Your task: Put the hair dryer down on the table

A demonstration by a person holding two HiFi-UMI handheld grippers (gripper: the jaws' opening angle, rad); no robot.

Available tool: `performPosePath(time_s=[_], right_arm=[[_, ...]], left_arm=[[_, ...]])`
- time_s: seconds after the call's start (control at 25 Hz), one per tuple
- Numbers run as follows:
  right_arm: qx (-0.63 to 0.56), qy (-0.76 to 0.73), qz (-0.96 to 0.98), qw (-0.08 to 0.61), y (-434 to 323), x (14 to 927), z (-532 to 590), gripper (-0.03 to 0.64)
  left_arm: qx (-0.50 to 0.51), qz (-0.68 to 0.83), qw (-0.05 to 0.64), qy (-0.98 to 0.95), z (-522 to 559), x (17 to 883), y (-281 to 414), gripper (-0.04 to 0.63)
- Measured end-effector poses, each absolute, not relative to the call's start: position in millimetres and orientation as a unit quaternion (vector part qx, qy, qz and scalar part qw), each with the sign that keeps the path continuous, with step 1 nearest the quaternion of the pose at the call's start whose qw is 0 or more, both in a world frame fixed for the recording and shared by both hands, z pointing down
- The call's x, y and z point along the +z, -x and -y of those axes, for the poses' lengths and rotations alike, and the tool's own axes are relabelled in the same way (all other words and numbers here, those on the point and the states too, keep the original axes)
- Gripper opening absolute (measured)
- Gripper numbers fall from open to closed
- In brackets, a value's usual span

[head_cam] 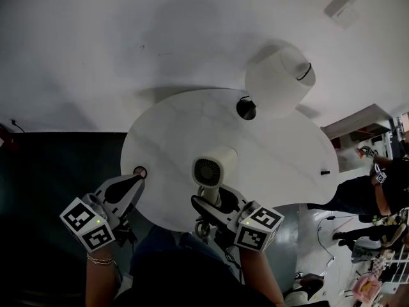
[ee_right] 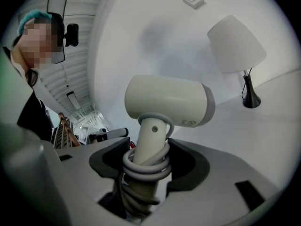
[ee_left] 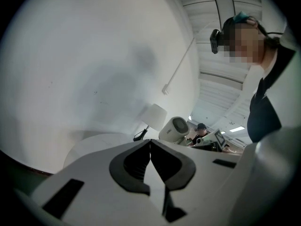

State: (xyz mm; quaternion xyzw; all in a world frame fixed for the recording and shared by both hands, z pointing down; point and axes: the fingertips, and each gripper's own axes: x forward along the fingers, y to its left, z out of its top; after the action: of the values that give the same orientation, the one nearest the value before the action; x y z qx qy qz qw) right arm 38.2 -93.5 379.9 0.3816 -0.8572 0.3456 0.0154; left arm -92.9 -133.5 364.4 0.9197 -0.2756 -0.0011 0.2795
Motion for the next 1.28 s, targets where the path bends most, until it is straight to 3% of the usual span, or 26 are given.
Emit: performPosePath(time_s=[1.28], right_arm=[[0.441, -0.389, 0.8, 0.121, -22, 497, 96, 0.265]], left_arm=[[0.044, 0.267, 0.359, -0.893, 145, 449, 101, 0.017]])
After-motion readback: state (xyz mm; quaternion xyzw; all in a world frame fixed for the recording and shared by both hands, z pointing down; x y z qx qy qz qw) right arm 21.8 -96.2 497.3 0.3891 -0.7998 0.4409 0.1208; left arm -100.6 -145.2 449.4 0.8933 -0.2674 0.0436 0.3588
